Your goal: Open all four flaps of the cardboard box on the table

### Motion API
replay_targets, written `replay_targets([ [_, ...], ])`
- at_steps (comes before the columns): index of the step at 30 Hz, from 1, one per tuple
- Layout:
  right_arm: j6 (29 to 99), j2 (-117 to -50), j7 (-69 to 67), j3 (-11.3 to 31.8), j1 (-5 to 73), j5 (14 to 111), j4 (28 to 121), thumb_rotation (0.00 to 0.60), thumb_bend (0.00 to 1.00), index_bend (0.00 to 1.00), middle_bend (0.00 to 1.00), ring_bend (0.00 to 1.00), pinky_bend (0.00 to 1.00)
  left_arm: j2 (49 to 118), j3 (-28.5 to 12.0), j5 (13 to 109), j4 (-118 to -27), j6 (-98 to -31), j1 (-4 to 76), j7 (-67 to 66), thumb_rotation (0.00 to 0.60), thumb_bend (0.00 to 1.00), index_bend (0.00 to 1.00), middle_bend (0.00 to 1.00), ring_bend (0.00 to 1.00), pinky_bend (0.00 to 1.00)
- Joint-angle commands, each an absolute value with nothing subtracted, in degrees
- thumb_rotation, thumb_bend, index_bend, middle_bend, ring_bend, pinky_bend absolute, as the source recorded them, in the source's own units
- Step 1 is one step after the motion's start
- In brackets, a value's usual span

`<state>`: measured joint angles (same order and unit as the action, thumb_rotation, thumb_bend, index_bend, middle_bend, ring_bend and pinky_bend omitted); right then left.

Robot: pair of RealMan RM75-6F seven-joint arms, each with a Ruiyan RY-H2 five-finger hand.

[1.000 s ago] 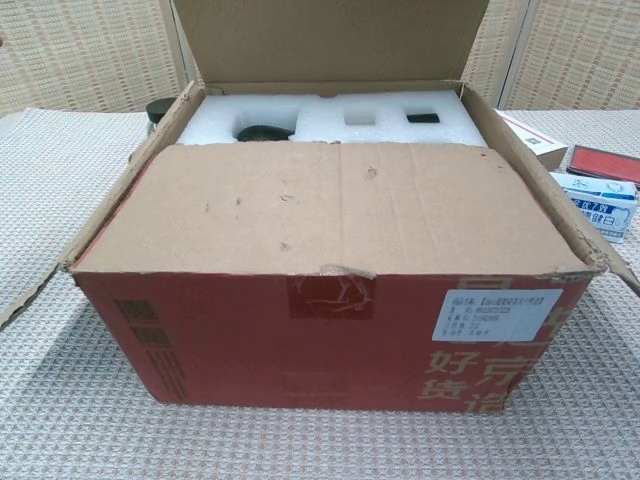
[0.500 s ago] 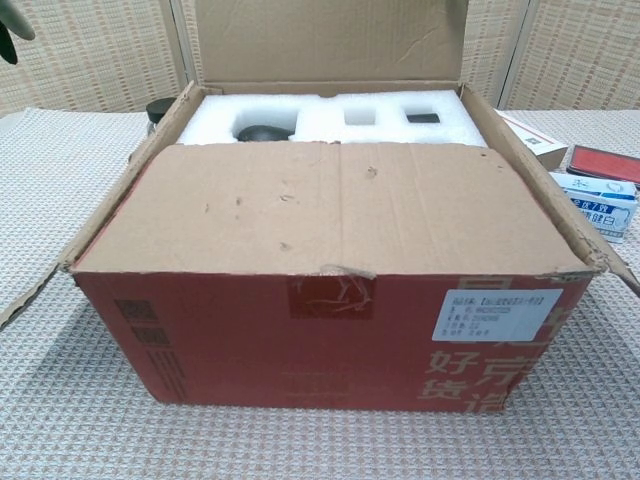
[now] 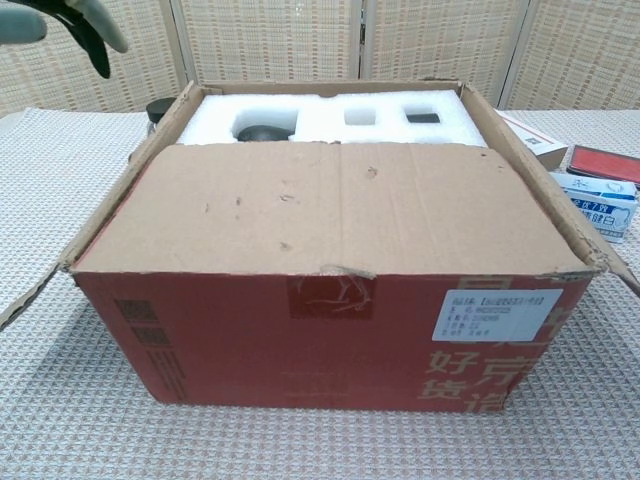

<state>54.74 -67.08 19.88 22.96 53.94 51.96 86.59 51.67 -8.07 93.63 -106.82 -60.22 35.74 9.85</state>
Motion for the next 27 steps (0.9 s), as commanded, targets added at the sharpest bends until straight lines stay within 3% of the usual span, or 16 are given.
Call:
replay_targets([
  [1,56.7,-63.0,16.3,21.1,49.9,56.8,91.2,0.600,0.19,0.00,0.11,0.23,0.01,53.1,-8.4,93.4,-106.6,-56.4,38.8,12.7,0.002,0.19,0.27,0.36,0.25,0.00],
  [15,62.1,-58.1,7.3,17.1,41.5,67.4,95.7,0.600,0.20,0.00,0.11,0.23,0.01,59.1,-9.6,88.7,-106.2,-47.9,46.2,8.1,0.000,0.19,0.21,0.25,0.15,0.00],
  [27,63.0,-58.9,3.4,16.1,39.3,70.1,93.2,0.600,0.20,0.00,0.12,0.23,0.01,65.0,-10.6,78.5,-103.1,-43.2,50.3,-0.3,0.000,0.19,0.21,0.26,0.17,0.00],
])
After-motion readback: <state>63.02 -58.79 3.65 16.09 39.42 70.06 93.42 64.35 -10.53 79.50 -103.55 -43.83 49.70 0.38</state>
